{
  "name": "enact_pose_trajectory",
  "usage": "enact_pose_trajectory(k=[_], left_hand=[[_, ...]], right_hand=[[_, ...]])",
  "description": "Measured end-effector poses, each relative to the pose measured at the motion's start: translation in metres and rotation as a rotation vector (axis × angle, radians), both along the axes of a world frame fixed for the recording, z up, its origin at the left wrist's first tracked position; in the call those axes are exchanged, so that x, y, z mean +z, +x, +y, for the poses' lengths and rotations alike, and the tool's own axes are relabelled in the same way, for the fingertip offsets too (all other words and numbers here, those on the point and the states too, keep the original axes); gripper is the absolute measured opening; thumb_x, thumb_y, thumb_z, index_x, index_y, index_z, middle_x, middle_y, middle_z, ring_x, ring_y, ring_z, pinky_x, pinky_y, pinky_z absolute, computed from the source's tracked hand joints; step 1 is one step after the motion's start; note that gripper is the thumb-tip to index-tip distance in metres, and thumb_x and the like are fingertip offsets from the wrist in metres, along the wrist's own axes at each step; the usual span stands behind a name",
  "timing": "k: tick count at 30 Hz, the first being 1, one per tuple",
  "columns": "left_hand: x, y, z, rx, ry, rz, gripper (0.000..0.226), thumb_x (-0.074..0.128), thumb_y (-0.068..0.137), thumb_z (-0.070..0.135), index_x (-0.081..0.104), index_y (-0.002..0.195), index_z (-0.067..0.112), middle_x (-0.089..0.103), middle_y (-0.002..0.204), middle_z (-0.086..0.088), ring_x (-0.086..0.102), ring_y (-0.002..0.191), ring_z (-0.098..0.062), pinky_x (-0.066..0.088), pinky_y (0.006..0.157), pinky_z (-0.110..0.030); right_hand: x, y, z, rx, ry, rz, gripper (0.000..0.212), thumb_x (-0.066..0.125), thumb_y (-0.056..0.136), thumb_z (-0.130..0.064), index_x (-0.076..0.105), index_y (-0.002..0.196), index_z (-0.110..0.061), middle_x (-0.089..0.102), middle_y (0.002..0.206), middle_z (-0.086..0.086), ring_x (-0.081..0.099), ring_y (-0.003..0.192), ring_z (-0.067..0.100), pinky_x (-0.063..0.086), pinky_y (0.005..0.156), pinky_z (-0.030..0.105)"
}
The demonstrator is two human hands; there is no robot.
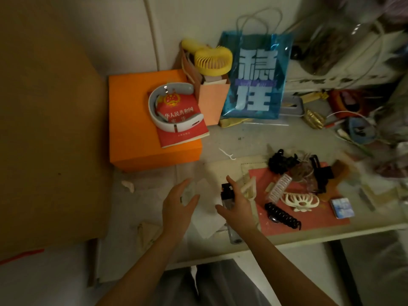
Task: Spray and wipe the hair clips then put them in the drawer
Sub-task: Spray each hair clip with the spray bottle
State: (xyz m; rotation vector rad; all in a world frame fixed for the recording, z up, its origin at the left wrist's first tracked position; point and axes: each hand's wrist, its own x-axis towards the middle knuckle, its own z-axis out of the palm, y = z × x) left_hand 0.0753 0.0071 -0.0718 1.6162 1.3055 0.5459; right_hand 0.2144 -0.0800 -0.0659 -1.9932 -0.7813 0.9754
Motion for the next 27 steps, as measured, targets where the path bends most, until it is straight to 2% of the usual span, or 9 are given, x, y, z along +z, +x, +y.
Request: enact_pose_trajectory(k=[2, 4, 7, 11, 15, 17, 21, 25, 27], left_hand=[[0.004, 0.011, -0.003, -0.058, 0.007, -0.015, 0.049, 0.074, 0.082, 0.017, 0.056, 0.128, 0.021, 0.055, 0.126, 0.009, 0.049, 0.114, -0.006, 0.041, 0.096, -0.020], [0.005, 0.024, -0.006, -0.102, 0.007, -0.015, 0.051, 0.072, 0.083, 0.018, 0.054, 0.130, 0.022, 0.054, 0.129, 0.009, 0.046, 0.116, -0.004, 0.037, 0.097, -0.021], [0.003, 0.046, -0.016, -0.140, -0.043, -0.008, 0.056, 0.071, 0.085, 0.023, 0.048, 0.136, 0.024, 0.050, 0.131, 0.011, 0.043, 0.117, -0.003, 0.034, 0.098, -0.019], [-0.007, 0.079, -0.032, -0.152, -0.091, -0.009, 0.062, 0.075, 0.081, 0.023, 0.046, 0.136, 0.028, 0.045, 0.131, 0.016, 0.043, 0.122, -0.006, 0.036, 0.104, -0.024], [-0.018, 0.109, -0.053, -0.108, -0.116, 0.045, 0.066, 0.077, 0.078, 0.028, 0.046, 0.136, 0.027, 0.045, 0.133, 0.015, 0.041, 0.123, -0.004, 0.034, 0.103, -0.020], [-0.022, 0.121, -0.061, -0.069, -0.117, 0.064, 0.066, 0.078, 0.076, 0.028, 0.047, 0.135, 0.026, 0.045, 0.131, 0.015, 0.042, 0.121, -0.003, 0.031, 0.098, -0.013], [-0.030, 0.135, -0.069, -0.006, -0.132, 0.108, 0.069, 0.080, 0.074, 0.022, 0.049, 0.136, 0.019, 0.049, 0.134, 0.005, 0.041, 0.118, -0.003, 0.027, 0.086, 0.007], [-0.036, 0.141, -0.072, 0.029, -0.149, 0.135, 0.069, 0.082, 0.072, 0.022, 0.052, 0.133, 0.017, 0.052, 0.136, 0.001, 0.041, 0.117, -0.002, 0.029, 0.097, -0.009], [-0.040, 0.144, -0.073, 0.040, -0.180, 0.128, 0.069, 0.082, 0.072, 0.021, 0.052, 0.133, 0.017, 0.052, 0.136, 0.001, 0.041, 0.117, -0.002, 0.030, 0.097, -0.011]], right_hand=[[0.007, 0.012, -0.005, -0.030, 0.019, -0.011, 0.083, 0.073, 0.079, -0.005, 0.030, 0.146, -0.026, 0.049, 0.119, -0.021, 0.055, 0.102, 0.006, 0.045, 0.070, 0.002], [0.012, 0.027, -0.012, -0.047, 0.036, -0.020, 0.083, 0.075, 0.079, -0.009, 0.030, 0.145, -0.029, 0.046, 0.114, -0.027, 0.051, 0.103, 0.002, 0.042, 0.069, -0.003], [0.014, 0.055, -0.024, -0.030, 0.032, -0.040, 0.082, 0.074, 0.080, -0.009, 0.029, 0.146, -0.028, 0.051, 0.116, -0.016, 0.050, 0.106, 0.002, 0.041, 0.071, -0.004], [0.010, 0.096, -0.036, 0.021, 0.010, -0.068, 0.081, 0.071, 0.081, -0.008, 0.027, 0.146, -0.029, 0.056, 0.108, -0.013, 0.062, 0.090, 0.010, 0.049, 0.069, 0.012], [0.003, 0.133, -0.046, 0.107, 0.001, -0.082, 0.076, 0.070, 0.083, -0.008, 0.028, 0.143, -0.028, 0.060, 0.097, -0.002, 0.059, 0.073, 0.006, 0.044, 0.060, 0.003], [-0.001, 0.149, -0.050, 0.158, -0.014, -0.085, 0.070, 0.070, 0.084, -0.012, 0.031, 0.142, -0.024, 0.062, 0.102, 0.007, 0.057, 0.074, 0.010, 0.042, 0.062, 0.000], [-0.008, 0.171, -0.056, 0.226, -0.034, -0.054, 0.076, 0.071, 0.082, -0.008, 0.031, 0.145, -0.020, 0.050, 0.109, -0.008, 0.054, 0.095, 0.009, 0.037, 0.068, -0.004], [-0.012, 0.179, -0.059, 0.245, -0.044, -0.067, 0.081, 0.072, 0.080, -0.008, 0.030, 0.148, -0.019, 0.062, 0.114, 0.012, 0.060, 0.099, 0.028, 0.041, 0.067, 0.006], [-0.011, 0.180, -0.059, 0.227, -0.047, -0.059, 0.081, 0.072, 0.079, -0.007, 0.031, 0.148, -0.020, 0.063, 0.113, 0.013, 0.062, 0.094, 0.020, 0.046, 0.069, 0.009]])
